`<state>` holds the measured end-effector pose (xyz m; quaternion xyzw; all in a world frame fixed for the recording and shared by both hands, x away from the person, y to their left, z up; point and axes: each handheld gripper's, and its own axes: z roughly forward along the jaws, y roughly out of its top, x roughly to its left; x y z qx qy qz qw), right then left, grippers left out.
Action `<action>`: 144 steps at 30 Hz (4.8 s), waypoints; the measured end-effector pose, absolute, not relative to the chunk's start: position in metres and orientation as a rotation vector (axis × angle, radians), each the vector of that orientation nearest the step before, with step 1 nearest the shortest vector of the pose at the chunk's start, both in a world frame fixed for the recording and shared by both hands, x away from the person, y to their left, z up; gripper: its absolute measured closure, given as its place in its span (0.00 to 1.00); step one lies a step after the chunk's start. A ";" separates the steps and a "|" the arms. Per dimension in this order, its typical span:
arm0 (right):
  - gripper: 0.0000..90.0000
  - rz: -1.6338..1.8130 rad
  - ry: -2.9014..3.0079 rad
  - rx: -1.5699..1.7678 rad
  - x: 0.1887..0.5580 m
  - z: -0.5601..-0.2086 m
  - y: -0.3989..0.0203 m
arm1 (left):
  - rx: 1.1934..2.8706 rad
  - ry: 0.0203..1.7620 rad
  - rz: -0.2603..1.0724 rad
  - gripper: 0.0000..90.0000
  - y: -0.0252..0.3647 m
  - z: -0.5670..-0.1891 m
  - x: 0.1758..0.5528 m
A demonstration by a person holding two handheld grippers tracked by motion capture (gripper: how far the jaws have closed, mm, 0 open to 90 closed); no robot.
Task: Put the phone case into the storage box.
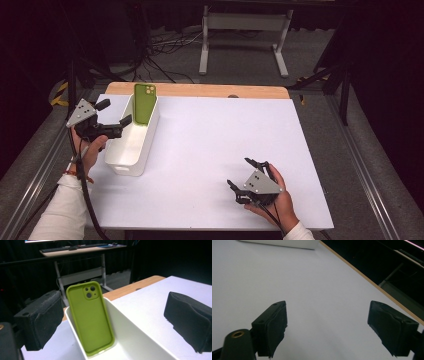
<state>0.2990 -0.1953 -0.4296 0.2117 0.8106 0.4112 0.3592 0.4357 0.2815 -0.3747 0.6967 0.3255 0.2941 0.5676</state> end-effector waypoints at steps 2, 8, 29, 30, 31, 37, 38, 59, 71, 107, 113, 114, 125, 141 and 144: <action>0.19 1.062 2.089 0.544 0.299 -0.429 -0.195 | 1.648 0.758 0.693 0.04 0.279 -0.374 0.433; 0.19 1.061 2.091 0.541 0.299 -0.430 -0.195 | 1.673 0.731 0.688 0.04 0.272 -0.375 0.428; 0.19 1.061 2.091 0.526 0.296 -0.429 -0.194 | 1.683 0.669 0.703 0.03 0.256 -0.368 0.407; 0.19 1.063 2.089 0.527 0.296 -0.429 -0.194 | 1.690 0.664 0.697 0.04 0.256 -0.367 0.405; 0.19 1.064 2.088 0.528 0.295 -0.429 -0.194 | 1.690 0.664 0.697 0.03 0.256 -0.367 0.405; 0.19 1.066 2.083 0.525 0.295 -0.428 -0.195 | 1.688 0.642 0.692 0.04 0.251 -0.366 0.400; 0.19 1.073 2.079 0.532 0.295 -0.426 -0.195 | 1.690 0.635 0.684 0.04 0.249 -0.366 0.397; 0.18 1.128 2.063 0.557 0.294 -0.421 -0.199 | 1.713 0.529 0.672 0.04 0.222 -0.364 0.378; 0.16 1.157 2.042 0.561 0.292 -0.416 -0.200 | 1.719 0.501 0.662 0.05 0.214 -0.367 0.370; 0.16 1.198 2.028 0.590 0.292 -0.411 -0.202 | 1.743 0.415 0.653 0.05 0.201 -0.377 0.342; 0.15 1.189 2.034 0.586 0.292 -0.412 -0.201 | 1.757 0.416 0.655 0.05 0.200 -0.383 0.339; 0.15 1.189 2.034 0.586 0.292 -0.412 -0.201 | 1.757 0.416 0.655 0.05 0.200 -0.383 0.339; 0.15 1.183 2.035 0.585 0.292 -0.411 -0.201 | 1.772 0.401 0.648 0.05 0.194 -0.391 0.330; 0.15 1.181 2.032 0.584 0.289 -0.411 -0.201 | 1.806 0.391 0.625 0.06 0.194 -0.401 0.322; 0.15 1.183 2.025 0.584 0.289 -0.410 -0.201 | 1.815 0.388 0.624 0.06 0.194 -0.402 0.319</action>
